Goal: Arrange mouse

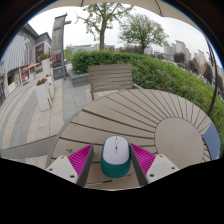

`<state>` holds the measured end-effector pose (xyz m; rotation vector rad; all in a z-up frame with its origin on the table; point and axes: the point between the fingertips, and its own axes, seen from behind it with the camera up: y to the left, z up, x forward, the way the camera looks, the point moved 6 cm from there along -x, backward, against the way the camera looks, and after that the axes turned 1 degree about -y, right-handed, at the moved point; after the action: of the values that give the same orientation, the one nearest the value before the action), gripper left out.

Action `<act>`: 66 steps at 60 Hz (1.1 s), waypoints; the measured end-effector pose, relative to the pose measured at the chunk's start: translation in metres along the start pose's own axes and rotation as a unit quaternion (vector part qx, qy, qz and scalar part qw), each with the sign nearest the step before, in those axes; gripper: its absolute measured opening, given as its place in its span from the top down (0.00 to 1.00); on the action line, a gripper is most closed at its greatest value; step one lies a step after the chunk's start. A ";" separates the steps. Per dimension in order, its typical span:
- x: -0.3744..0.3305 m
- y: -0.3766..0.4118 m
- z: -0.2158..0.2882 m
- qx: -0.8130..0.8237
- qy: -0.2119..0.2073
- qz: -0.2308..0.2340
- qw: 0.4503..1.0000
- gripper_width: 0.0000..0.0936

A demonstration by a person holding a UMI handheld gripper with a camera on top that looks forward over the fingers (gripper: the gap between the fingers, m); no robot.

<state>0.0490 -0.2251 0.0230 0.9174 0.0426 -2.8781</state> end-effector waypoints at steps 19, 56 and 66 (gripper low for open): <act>-0.069 -0.067 0.072 0.045 -0.023 0.012 0.999 0.55; -0.061 -0.481 -0.032 0.075 0.030 -0.159 0.984 0.51; -0.088 -0.486 -0.027 0.111 0.036 -0.169 0.979 0.15</act>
<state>0.0765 0.2681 0.0472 1.1534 -0.1313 -3.2106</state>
